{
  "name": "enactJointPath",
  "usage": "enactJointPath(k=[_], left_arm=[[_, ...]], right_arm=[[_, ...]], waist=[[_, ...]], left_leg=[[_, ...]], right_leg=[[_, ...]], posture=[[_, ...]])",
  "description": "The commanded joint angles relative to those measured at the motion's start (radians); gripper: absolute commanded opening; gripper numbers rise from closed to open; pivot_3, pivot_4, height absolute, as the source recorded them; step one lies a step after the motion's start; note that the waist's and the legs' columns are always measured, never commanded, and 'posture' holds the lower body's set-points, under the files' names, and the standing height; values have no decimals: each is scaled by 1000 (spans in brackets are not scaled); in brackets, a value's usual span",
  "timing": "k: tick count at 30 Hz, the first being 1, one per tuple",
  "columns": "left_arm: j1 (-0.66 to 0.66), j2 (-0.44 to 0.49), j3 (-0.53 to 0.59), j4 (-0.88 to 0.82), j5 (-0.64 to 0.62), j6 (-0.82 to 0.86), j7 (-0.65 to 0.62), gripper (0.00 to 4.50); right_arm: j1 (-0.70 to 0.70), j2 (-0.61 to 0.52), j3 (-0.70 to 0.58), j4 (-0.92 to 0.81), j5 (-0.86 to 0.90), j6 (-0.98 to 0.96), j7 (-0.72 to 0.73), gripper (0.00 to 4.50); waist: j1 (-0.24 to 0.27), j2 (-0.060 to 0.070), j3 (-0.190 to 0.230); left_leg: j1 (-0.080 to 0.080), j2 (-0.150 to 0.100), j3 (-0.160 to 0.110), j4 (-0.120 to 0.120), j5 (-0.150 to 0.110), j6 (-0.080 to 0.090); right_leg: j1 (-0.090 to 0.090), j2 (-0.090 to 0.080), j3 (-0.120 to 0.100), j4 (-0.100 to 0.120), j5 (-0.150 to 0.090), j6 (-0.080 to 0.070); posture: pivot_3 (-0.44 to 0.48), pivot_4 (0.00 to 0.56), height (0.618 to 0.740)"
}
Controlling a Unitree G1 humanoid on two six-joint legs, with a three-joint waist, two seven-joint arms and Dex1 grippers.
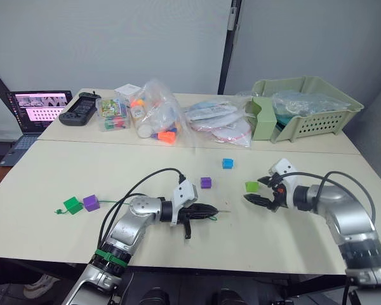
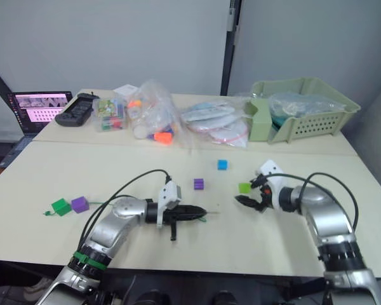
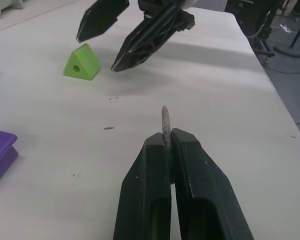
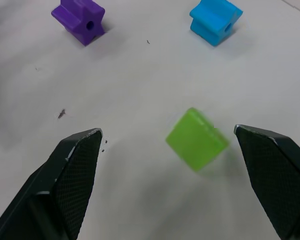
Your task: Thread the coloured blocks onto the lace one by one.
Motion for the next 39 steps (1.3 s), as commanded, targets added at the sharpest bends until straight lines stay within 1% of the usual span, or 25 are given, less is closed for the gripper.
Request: enactJointPath(k=[1,4,7,10,14,15,16,17,19,22,24,27,31,35,39], left_arm=[[-16,-9,-6,-27,-12,-4,-6,0],[-29,-14,-15,-17,-11,-5,-14,0],[-39,-14,-17,-11,-9,-5,-18,0],[-41,-13,-18,-13,-9,-4,-21,0],[-39,-7,-20,-18,-7,-4,-22,0],[-40,-6,-20,-17,-7,-4,-22,0],[-41,-6,-20,-16,-7,-4,-21,0],[-42,-6,-20,-15,-7,-5,-21,0],[-43,-6,-20,-13,-7,-6,-19,0],[-44,-8,-21,-11,-6,-8,-18,0],[-45,-9,-21,-11,-7,-9,-20,0],[-51,-17,-26,-3,-7,-12,-24,0],[-59,-42,-39,15,-9,-20,-34,0],[-77,-79,-49,56,-1,-43,-31,0],[-110,-106,-55,104,4,-58,-38,0]], right_arm=[[37,73,-82,-119,16,24,-159,4469],[72,206,-101,-165,-1,22,-325,4469],[65,303,-116,-141,-12,9,-444,4469],[53,367,-117,-99,-18,-13,-514,4469],[31,414,-134,-25,-16,-56,-576,4469],[23,427,-139,0,-15,-64,-592,4083],[18,438,-136,24,-17,-77,-603,3937],[15,445,-133,40,-18,-87,-609,3640],[21,462,-112,57,-28,-109,-620,2949],[38,476,-93,56,-37,-127,-633,1938],[67,477,-82,25,-43,-133,-637,1240],[107,476,-92,-32,-27,-133,-636,1191],[209,457,-125,-201,7,-79,-644,1191],[395,472,-115,-425,28,18,-666,1191],[520,507,-79,-540,32,53,-697,1191]], waist=[[-1,0,0],[-6,0,0],[-13,0,0],[-14,0,0],[-15,0,0],[-15,0,0],[-16,0,0],[-16,0,0],[-17,1,0],[-19,1,0],[-19,1,0],[-19,1,0],[-12,1,0],[-13,1,-1],[-16,1,-1]], left_leg=[[0,0,0,0,0,0],[1,1,0,0,0,0],[0,0,0,0,0,0],[0,0,0,0,0,0],[0,0,0,0,0,0],[0,0,0,0,0,0],[0,0,0,0,0,0],[0,1,0,0,0,0],[1,1,0,-1,0,0],[1,1,0,-1,0,0],[1,1,0,-1,0,0],[1,1,0,-1,0,0],[0,0,-1,-1,0,0],[-1,0,-1,-1,0,0],[0,1,-1,-1,0,0]], right_leg=[[0,0,0,0,0,0],[0,1,0,0,0,0],[0,1,1,1,0,0],[0,1,0,1,0,0],[0,1,0,1,0,0],[0,1,0,0,0,0],[0,1,0,0,0,0],[0,1,0,0,0,0],[0,1,0,1,0,0],[0,1,0,1,0,0],[0,1,0,1,0,0],[0,1,0,1,0,0],[0,1,0,0,0,0],[0,1,0,-1,0,0],[1,1,0,-3,0,0]], posture=[[0,150,732],[0,150,732],[0,150,732],[0,150,732],[0,150,732],[0,150,732],[0,150,732],[0,150,732],[0,150,732],[0,150,732],[0,150,732],[0,150,732],[0,150,732],[0,150,732],[0,150,732]])
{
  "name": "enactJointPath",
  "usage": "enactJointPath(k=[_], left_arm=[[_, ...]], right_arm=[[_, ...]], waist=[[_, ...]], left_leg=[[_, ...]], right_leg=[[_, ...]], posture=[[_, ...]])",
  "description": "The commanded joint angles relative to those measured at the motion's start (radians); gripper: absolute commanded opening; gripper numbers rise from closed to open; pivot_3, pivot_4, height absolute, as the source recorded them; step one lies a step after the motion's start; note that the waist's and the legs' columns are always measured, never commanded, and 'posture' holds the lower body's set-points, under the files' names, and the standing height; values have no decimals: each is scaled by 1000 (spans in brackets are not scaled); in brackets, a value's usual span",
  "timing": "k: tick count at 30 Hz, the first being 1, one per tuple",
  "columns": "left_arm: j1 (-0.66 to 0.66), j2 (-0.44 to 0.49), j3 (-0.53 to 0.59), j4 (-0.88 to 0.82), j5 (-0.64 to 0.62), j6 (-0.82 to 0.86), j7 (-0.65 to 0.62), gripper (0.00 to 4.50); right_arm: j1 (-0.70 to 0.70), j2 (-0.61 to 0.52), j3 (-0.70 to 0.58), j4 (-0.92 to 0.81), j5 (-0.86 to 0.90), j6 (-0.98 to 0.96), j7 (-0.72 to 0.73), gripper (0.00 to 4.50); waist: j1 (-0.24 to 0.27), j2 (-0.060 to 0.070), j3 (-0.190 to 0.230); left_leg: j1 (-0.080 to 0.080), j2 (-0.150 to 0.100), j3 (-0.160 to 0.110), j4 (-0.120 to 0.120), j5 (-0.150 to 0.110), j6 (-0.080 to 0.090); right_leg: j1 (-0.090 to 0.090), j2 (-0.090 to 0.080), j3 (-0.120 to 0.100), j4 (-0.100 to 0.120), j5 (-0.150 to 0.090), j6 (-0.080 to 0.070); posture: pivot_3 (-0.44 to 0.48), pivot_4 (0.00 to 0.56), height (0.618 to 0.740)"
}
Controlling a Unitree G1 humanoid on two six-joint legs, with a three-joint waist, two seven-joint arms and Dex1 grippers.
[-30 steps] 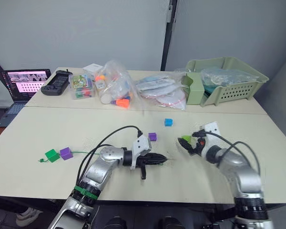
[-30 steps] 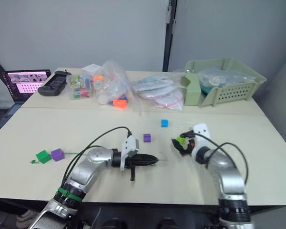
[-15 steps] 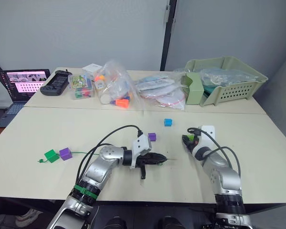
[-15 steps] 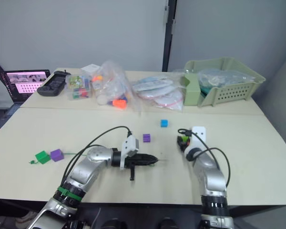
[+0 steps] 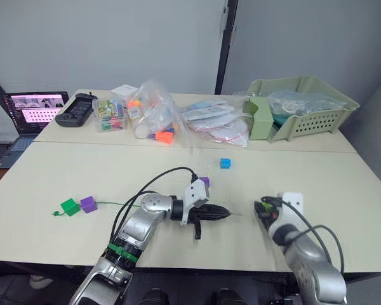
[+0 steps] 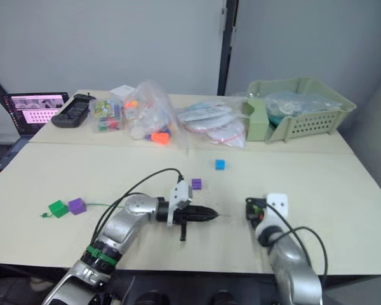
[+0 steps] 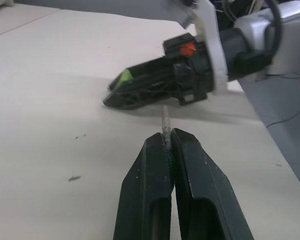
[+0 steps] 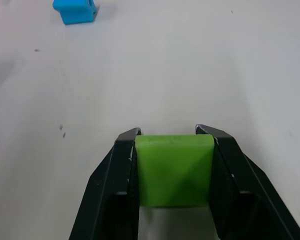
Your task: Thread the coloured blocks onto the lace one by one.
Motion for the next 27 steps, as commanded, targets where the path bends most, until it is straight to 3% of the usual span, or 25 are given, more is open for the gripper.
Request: enactJointPath(k=[1,5,7,9,13,14,17,22,27], left_arm=[[-52,-24,-14,40,9,-32,-21,0],[-79,-25,-45,81,19,-47,-75,0],[-86,-27,-48,91,18,-49,-93,0],[-88,-29,-47,98,20,-54,-101,0],[-91,-41,-42,123,27,-71,-101,0],[-91,-44,-39,128,28,-75,-101,0],[-88,-50,-35,142,33,-89,-105,0],[-79,-55,-27,147,34,-100,-89,0],[-65,-58,-25,137,37,-102,-70,0]], right_arm=[[101,31,46,-125,0,23,-35,1191],[124,76,46,-146,2,13,-74,1191],[126,76,53,-156,-8,13,-82,2281],[133,76,51,-184,0,25,-87,3032],[173,2,-4,-305,72,110,-26,4316],[186,-25,-30,-336,106,144,-1,4458],[224,-130,-122,-402,216,237,89,4458],[230,-418,-272,-380,350,280,333,4458],[148,-749,-228,-227,324,163,627,4458]], waist=[[2,0,0],[-2,0,0],[-1,0,0],[0,0,0],[7,0,0],[8,0,0],[7,0,0],[-2,0,0],[-1,0,0]], left_leg=[[0,0,0,0,0,0],[0,0,0,0,0,0],[0,0,0,0,0,0],[0,0,-1,0,0,0],[-1,0,-1,0,0,0],[-1,-1,0,0,0,0],[-2,-1,0,1,0,0],[0,-1,-1,0,0,0],[1,-1,-2,0,0,0]], right_leg=[[0,0,0,0,0,0],[0,1,0,0,0,0],[0,1,0,0,0,0],[0,1,0,-1,0,0],[0,0,0,-1,0,0],[0,0,0,-2,0,0],[1,-1,0,-3,0,1],[2,-1,0,-2,0,1],[4,0,0,-3,0,1]], posture=[[0,150,732],[0,150,732],[0,150,732],[0,150,732],[0,150,732],[0,150,732],[0,150,732],[0,150,732],[0,150,732]])
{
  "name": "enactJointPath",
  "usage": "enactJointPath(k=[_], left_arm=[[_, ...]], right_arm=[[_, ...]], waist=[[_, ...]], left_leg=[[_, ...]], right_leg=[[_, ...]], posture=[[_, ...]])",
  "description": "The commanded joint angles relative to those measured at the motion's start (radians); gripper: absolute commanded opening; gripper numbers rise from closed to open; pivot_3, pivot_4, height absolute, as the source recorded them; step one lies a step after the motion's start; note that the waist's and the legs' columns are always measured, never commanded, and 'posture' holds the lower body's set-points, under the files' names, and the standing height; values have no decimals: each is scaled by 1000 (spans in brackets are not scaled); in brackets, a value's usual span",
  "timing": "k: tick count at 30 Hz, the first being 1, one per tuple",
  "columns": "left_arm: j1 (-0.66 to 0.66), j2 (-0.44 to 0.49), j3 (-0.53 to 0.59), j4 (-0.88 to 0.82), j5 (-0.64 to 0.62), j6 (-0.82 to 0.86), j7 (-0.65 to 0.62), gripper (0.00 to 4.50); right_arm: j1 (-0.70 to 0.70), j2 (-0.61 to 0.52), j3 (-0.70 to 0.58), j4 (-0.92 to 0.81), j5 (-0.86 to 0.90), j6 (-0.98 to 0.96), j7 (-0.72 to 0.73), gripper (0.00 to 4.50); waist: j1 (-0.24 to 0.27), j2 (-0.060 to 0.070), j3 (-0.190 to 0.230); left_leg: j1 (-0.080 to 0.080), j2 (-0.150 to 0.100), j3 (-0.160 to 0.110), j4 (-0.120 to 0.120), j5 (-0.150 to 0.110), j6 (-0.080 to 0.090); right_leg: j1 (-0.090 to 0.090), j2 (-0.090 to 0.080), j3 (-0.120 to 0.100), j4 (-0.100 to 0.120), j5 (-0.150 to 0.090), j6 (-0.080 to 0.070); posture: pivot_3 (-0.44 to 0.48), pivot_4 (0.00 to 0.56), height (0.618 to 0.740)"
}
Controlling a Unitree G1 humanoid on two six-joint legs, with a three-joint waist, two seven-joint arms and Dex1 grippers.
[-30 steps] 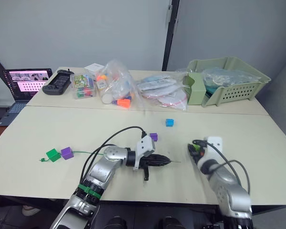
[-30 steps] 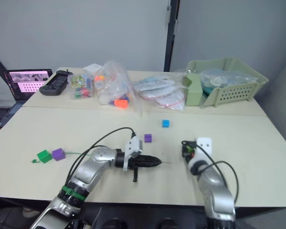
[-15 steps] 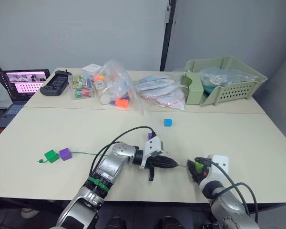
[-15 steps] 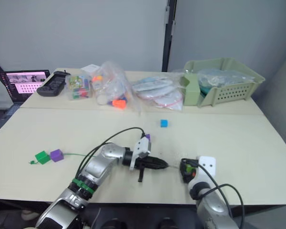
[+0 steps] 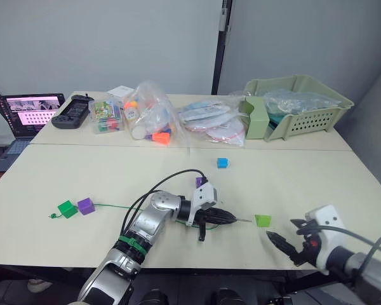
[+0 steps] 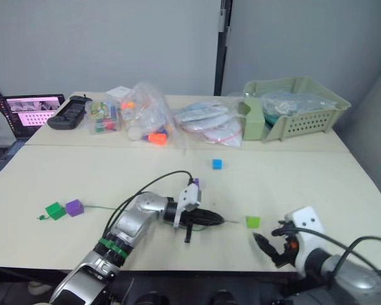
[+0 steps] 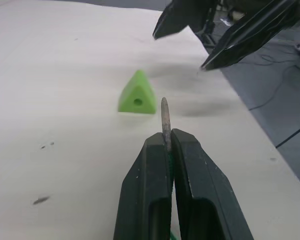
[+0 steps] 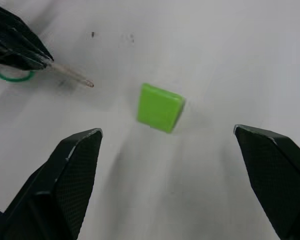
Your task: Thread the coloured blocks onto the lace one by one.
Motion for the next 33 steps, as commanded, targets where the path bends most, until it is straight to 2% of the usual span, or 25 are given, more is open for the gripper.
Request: enactJointPath(k=[1,4,7,14,19,23,29,33], left_arm=[[5,-10,7,-33,-1,-16,14,0],[9,-5,15,-38,5,-20,31,0],[10,-3,18,-41,10,-23,45,0],[19,-14,7,-60,25,-17,77,0],[12,-25,-11,-56,54,-15,98,0],[6,-31,-26,-45,75,-17,110,0],[0,-39,-38,-39,91,-18,115,0],[-6,-51,-51,-23,105,-23,119,0]], right_arm=[[-59,-194,63,98,-67,-143,215,4458],[-197,-343,209,274,-168,-306,377,4458],[-348,-394,356,427,-246,-420,499,4458],[-606,-356,606,701,-435,-635,685,4458],[-706,-302,687,806,-508,-673,745,4458],[-726,-256,705,842,-531,-674,750,3282],[-700,-226,704,810,-545,-636,743,1283],[-681,-232,689,765,-540,-598,733,1262]], waist=[[4,0,0],[6,0,0],[6,0,0],[12,0,0],[13,0,0],[14,0,0],[16,1,0],[16,1,0]], left_leg=[[0,-1,0,0,0,0],[0,-1,0,0,0,0],[1,0,0,-1,0,0],[-1,-1,1,0,0,1],[0,-1,0,0,0,1],[0,-1,1,0,0,1],[1,-1,0,0,0,1],[6,-1,1,-1,-1,1]], right_leg=[[0,-1,0,0,0,0],[1,-1,-1,-2,0,0],[3,0,-1,-6,1,1],[3,-2,-1,-8,2,3],[4,-2,-1,-8,2,3],[3,-2,-1,-7,2,2],[5,-2,-1,-7,2,2],[9,-1,-1,-8,2,2]], posture=[[0,150,732],[0,150,732],[0,150,732],[0,150,732],[0,150,732],[0,150,732],[0,150,732],[0,150,732]])
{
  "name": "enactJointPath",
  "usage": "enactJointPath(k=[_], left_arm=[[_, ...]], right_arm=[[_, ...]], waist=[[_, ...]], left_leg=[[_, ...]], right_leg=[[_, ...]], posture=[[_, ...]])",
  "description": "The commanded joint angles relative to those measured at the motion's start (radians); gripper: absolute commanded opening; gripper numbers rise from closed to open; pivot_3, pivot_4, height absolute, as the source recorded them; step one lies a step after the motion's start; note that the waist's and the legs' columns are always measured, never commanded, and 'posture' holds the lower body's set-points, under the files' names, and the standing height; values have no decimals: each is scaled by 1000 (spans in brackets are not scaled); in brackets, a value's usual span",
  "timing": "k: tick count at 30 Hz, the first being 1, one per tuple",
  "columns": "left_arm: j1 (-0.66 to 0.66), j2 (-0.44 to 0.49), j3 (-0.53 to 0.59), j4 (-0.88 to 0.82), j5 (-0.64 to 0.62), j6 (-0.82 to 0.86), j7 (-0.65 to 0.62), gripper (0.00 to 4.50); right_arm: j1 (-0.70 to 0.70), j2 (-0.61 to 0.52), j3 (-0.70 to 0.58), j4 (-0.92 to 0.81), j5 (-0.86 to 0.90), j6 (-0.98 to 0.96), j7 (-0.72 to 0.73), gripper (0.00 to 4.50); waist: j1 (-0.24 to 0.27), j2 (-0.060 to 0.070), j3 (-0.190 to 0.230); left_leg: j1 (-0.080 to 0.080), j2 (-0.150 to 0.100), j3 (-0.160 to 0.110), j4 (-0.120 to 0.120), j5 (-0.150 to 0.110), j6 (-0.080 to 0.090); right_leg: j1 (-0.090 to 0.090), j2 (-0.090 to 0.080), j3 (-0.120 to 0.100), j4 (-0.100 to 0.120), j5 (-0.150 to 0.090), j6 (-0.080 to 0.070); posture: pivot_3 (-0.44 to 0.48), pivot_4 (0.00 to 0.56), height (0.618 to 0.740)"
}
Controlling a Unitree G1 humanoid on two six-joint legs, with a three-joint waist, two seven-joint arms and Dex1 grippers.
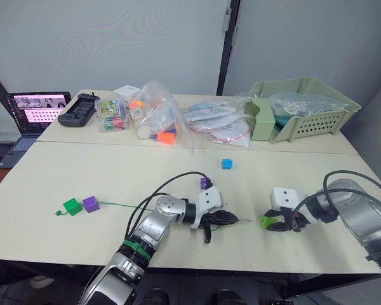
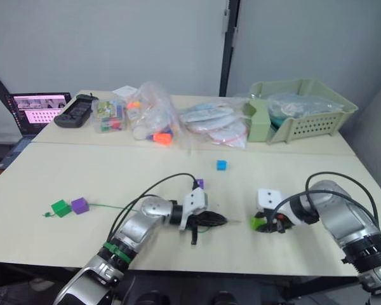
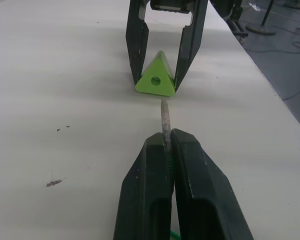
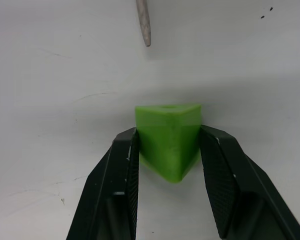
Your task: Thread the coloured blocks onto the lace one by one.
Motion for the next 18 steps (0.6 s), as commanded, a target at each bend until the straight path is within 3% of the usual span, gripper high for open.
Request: enactJointPath(k=[1,18], left_arm=[[-22,-20,-10,-3,10,-22,8,0],[-78,-66,-22,86,27,-61,-17,0]], right_arm=[[30,1,-27,-60,15,44,-9,1262],[74,19,-35,-153,11,122,-33,1262]], waist=[[0,0,0],[-1,0,0]], left_leg=[[0,0,0,0,0,0],[0,0,0,0,0,0]], right_leg=[[0,0,0,0,0,0],[1,0,0,0,0,0]], posture=[[0,150,732],[0,150,732]])
